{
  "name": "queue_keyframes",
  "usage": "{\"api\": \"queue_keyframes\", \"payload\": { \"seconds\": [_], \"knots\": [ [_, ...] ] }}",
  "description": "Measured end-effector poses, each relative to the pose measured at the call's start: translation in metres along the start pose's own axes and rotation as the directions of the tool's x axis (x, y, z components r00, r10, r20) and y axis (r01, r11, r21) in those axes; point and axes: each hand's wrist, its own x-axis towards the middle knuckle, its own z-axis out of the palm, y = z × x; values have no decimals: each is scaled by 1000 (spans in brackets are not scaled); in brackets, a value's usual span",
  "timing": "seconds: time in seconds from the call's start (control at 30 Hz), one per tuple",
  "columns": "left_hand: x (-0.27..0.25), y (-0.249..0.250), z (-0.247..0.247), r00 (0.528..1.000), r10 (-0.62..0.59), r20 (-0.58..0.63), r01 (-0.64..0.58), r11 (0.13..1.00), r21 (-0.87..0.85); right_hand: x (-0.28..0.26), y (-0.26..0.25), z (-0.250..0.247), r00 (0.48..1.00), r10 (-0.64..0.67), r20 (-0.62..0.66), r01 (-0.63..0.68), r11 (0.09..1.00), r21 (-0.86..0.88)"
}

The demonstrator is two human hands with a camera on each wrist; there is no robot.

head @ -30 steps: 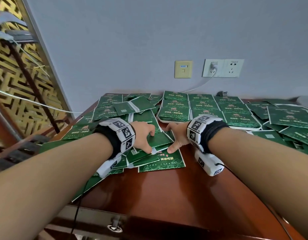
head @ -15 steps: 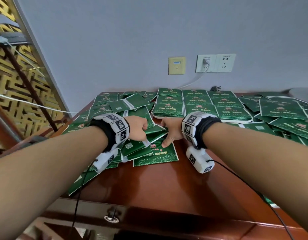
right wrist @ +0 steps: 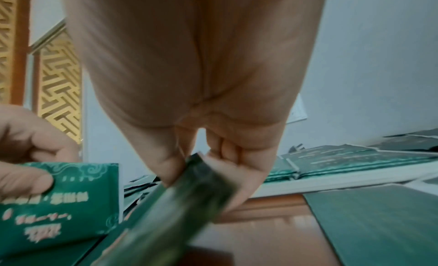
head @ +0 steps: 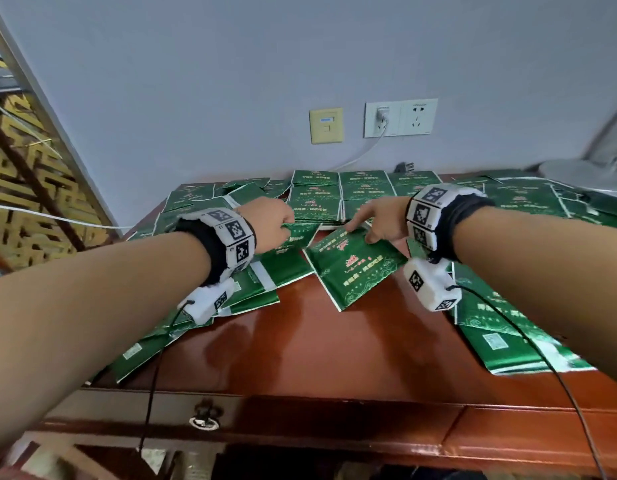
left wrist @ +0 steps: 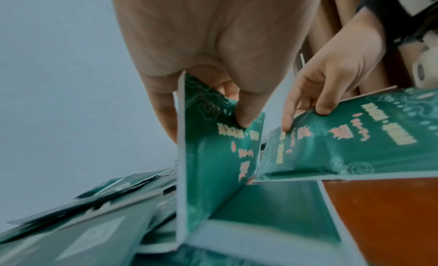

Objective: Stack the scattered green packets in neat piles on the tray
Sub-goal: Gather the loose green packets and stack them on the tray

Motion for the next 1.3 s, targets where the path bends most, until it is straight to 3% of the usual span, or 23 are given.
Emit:
{"api": "queue_keyframes", "payload": {
  "seconds": [0.13,0.2,0.3,0.4,0.57,0.63,0.7,0.73,0.77,0.8,0.87,0.9,1.03,1.13,1.2,1.3],
  "knots": [
    [9,18,-6,996,-38,-76,25,985,-168,-5,15,-4,1000,27,3,-27,989,145],
    [12,21,-4,992,-103,-75,83,970,-230,-6,17,-3,1000,20,6,-21,996,90],
    [17,19,5,978,-209,-14,192,924,-331,-7,19,1,992,20,-125,-28,998,-63],
    [19,17,6,950,-311,21,288,849,-444,-8,20,-1,974,20,-226,-25,1000,-17],
    [23,14,2,906,-422,47,394,796,-459,-7,19,-12,976,112,-189,-99,992,74],
    [22,17,3,914,-397,81,390,808,-442,-5,21,-14,976,167,-137,-151,981,119],
    [14,24,3,908,-362,213,419,802,-425,-4,22,-13,974,209,-81,-194,968,162],
    [14,28,3,901,-321,292,400,877,-268,-3,23,-10,972,228,-55,-217,962,163],
    [8,29,4,914,-287,285,330,937,-112,-2,23,-8,969,246,-22,-240,961,138],
    [7,32,5,897,-293,331,343,934,-103,-2,23,-5,966,257,16,-257,963,79],
    [7,30,9,929,-227,293,253,966,-56,-4,21,0,966,248,73,-243,967,-79],
    [8,31,12,927,-251,278,270,962,-31,-4,19,2,971,227,74,-217,968,-126],
    [4,35,9,940,-243,239,211,966,149,-1,12,13,974,214,70,-202,967,-157],
    [8,26,17,974,10,227,-30,996,88,3,7,23,980,193,41,-176,950,-256],
    [9,27,20,948,181,260,-195,980,28,4,3,29,985,169,33,-150,938,-312],
    [16,29,27,905,277,322,-301,953,24,8,-1,35,986,163,35,-139,919,-369]
  ]
}}
